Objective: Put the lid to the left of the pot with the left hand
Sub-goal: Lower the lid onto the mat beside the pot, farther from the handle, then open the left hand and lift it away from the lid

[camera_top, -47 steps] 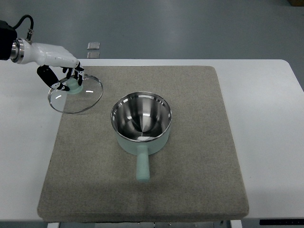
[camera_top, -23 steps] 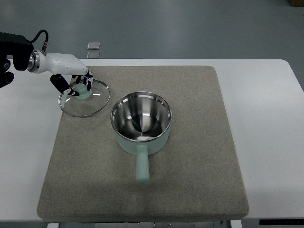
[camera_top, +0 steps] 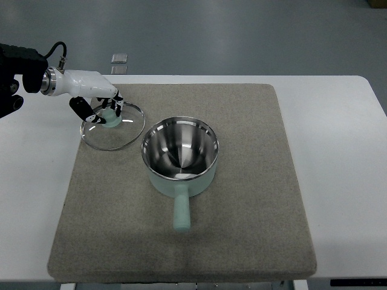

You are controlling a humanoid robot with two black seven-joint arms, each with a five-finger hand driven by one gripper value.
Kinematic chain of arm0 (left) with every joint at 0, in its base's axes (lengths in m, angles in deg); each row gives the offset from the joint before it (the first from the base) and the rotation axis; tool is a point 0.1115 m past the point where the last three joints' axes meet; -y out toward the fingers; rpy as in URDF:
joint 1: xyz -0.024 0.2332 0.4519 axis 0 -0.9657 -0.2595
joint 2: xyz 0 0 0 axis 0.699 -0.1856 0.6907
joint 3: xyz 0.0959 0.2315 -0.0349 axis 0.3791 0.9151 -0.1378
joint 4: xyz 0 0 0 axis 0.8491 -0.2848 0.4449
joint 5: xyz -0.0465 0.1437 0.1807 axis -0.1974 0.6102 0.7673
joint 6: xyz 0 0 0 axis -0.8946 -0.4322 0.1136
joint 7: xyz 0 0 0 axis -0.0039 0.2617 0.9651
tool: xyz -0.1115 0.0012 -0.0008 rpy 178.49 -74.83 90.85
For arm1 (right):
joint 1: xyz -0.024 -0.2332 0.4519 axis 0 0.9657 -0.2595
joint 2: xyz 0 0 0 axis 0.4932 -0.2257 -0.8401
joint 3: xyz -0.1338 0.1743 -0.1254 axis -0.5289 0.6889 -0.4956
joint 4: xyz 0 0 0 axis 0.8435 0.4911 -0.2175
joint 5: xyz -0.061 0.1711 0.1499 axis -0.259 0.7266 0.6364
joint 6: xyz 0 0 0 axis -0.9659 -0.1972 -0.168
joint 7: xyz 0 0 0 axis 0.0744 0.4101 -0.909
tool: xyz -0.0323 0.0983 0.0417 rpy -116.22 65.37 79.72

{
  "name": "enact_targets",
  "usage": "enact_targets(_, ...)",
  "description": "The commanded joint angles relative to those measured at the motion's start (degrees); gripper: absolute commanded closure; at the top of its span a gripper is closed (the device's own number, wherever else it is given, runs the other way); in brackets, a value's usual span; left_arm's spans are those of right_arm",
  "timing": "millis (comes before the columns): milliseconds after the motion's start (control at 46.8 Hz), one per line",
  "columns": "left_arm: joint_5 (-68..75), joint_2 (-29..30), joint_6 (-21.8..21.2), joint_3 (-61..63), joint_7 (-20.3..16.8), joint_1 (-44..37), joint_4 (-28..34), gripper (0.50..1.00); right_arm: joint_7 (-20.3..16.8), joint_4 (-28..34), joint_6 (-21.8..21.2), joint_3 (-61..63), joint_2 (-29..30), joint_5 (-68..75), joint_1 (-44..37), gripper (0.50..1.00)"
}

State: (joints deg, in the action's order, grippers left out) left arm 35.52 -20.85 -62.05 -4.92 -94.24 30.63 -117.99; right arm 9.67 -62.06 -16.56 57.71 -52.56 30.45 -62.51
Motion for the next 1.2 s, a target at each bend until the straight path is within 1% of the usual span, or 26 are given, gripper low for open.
enact_targets(0, -0.2, 0.0, -2.7, 0.1, -0.3, -0.4, 0.0, 0.795, 0.0, 0.0, 0.0, -0.1, 0.0, 0.0, 0.0, 0.576)
enact_targets(64, -0.2, 0.0, -3.0, 0.1, -0.3, -0.7, -0.1, 0.778, 0.0, 0.0, 0.0, 0.0, 0.0, 0.0, 0.0, 0.576)
enact_targets(128, -0.4, 0.0, -3.0, 0.1, -0.3, -0.8, -0.1, 0.744, 0.0, 0.0, 0.0, 0.0, 0.0, 0.0, 0.0, 0.576)
enact_targets(171, -0.5, 0.0, -3.0, 0.1, -0.3, -0.8, -0.1, 0.710, 0.0, 0.0, 0.0, -0.1, 0.0, 0.0, 0.0, 0.576)
enact_targets(213, -0.6, 0.0, -3.0, 0.1, -0.3, -0.8, -0.1, 0.665, 0.0, 0.0, 0.0, 0.0, 0.0, 0.0, 0.0, 0.576)
enact_targets(235, -0.7, 0.0, -3.0, 0.1, -0.2, -0.8, -0.1, 0.654, 0.0, 0.0, 0.0, 0.0, 0.0, 0.0, 0.0, 0.576)
enact_targets(342, -0.9, 0.0, -3.0, 0.1, -0.2, -0.8, -0.1, 0.649, 0.0, 0.0, 0.0, 0.0, 0.0, 0.0, 0.0, 0.576)
enact_targets(406, -1.1, 0.1, -3.1, -0.3, -0.3, -0.8, -0.2, 0.622, 0.0, 0.0, 0.0, -0.1, 0.0, 0.0, 0.0, 0.576)
enact_targets(598, -3.6, 0.5, -3.5, -4.2, -0.3, -0.7, -0.2, 0.617, 0.1, 0.0, 0.0, 0.0, 0.0, 0.0, 0.0, 0.576)
enact_targets(619, -4.5, 0.6, -3.5, -5.2, -0.2, -0.6, -0.2, 0.611, 0.0, 0.0, 0.0, 0.0, 0.0, 0.1, 0.0, 0.576)
enact_targets(640, -5.5, 0.6, -3.5, -6.4, -0.3, -0.6, -0.2, 0.594, 0.0, 0.0, 0.0, 0.0, 0.0, 0.0, 0.0, 0.576)
enact_targets(662, -6.7, 0.7, -3.5, -7.7, -0.3, -0.6, -0.1, 0.566, 0.0, 0.0, 0.0, 0.0, 0.0, 0.0, 0.0, 0.576)
enact_targets(683, -8.0, 0.7, -3.5, -9.0, -0.3, -0.7, -0.1, 0.549, 0.0, 0.0, 0.0, 0.0, 0.0, 0.0, 0.0, 0.576)
enact_targets(726, -10.8, 0.7, -3.5, -11.4, -0.2, -0.7, 0.2, 0.542, 0.0, 0.0, 0.0, 0.0, 0.0, 0.0, 0.0, 0.576)
enact_targets(897, -25.5, -0.3, -3.9, -17.9, 0.0, -0.6, 4.2, 0.542, 0.0, 0.0, 0.0, -0.1, 0.0, 0.0, 0.0, 0.576)
enact_targets(1046, -45.6, -4.8, -3.9, -21.6, 0.9, -0.2, 9.7, 0.542, 0.0, 0.0, 0.0, -0.1, 0.0, 0.0, 0.0, 0.576)
enact_targets(1110, -55.2, -5.8, -3.9, -21.7, 2.2, 0.3, 13.0, 0.542, 0.0, 0.0, 0.0, 0.0, 0.0, 0.0, 0.0, 0.576)
enact_targets(1174, -64.3, -6.8, -3.8, -21.7, 5.0, 0.4, 16.5, 0.540, 0.0, 0.0, 0.0, 0.0, 0.0, 0.0, 0.0, 0.576)
